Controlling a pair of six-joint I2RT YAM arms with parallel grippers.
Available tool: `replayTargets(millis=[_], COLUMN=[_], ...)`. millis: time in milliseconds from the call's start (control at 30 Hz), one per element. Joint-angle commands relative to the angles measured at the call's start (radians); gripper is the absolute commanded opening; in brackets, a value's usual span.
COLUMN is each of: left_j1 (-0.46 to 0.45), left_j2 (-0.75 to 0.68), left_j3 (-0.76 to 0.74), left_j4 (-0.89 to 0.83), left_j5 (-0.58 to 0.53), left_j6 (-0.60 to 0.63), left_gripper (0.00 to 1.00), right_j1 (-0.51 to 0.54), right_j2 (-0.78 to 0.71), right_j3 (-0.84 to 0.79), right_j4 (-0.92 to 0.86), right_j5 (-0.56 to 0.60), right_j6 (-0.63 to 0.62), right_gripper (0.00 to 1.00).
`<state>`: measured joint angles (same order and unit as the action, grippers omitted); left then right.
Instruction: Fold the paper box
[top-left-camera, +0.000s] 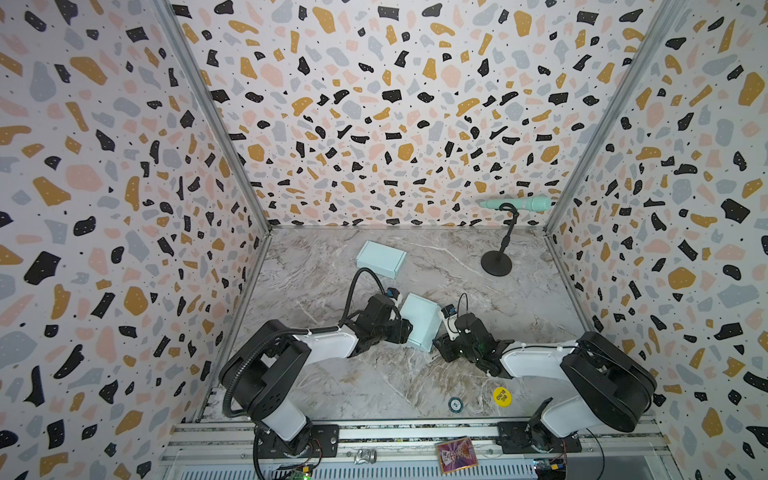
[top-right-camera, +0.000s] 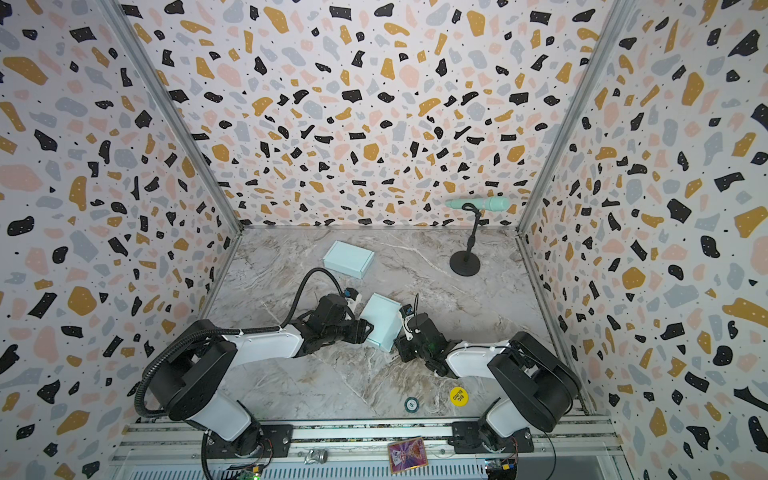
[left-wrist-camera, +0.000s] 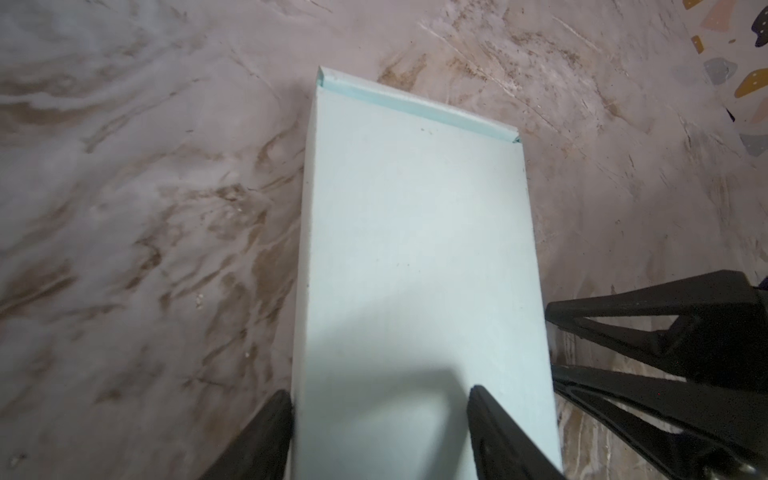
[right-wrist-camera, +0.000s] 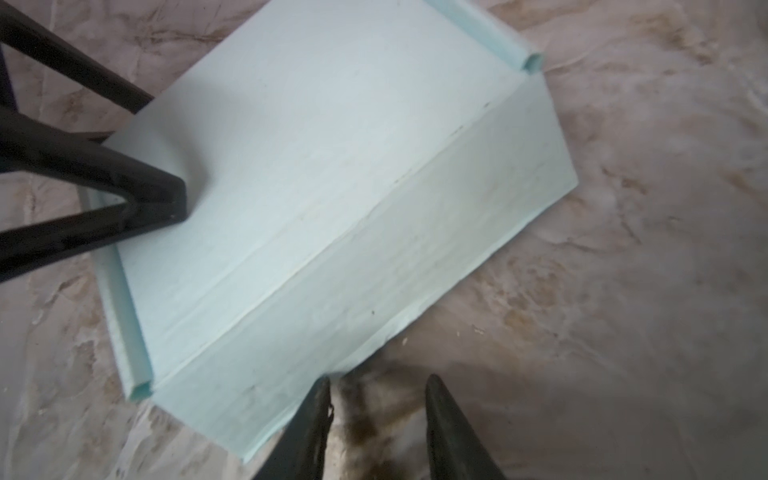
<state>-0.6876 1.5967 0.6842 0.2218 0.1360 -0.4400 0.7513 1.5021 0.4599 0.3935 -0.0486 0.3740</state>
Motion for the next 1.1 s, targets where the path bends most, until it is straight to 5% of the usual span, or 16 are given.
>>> replayTargets(millis=[0,700,1067], left_j1=[-0.019,-0.209,-0.106], left_j2=[-0.020,-0.086,-0.234], left_j3=[-0.022,-0.171,-0.266], left_j4=[0.058,0.261,0.188], left_j5=[0.011,0.032,0.011], left_j6=[-0.032,-0.247,-0.233], left_gripper=[0.67,0.64,0.75], right_j1=[0.025,0.202,0.084], right_j2=[0.028,0.141,-0.115], right_j3=[0.037,0.186,-0.108], right_j4=[0.013,0.068,-0.003], right_j5=[0.000,-0.031,0.002], right_j6=[-0.005,0.041,0.104], right_gripper=[0.39,0.39,0.39])
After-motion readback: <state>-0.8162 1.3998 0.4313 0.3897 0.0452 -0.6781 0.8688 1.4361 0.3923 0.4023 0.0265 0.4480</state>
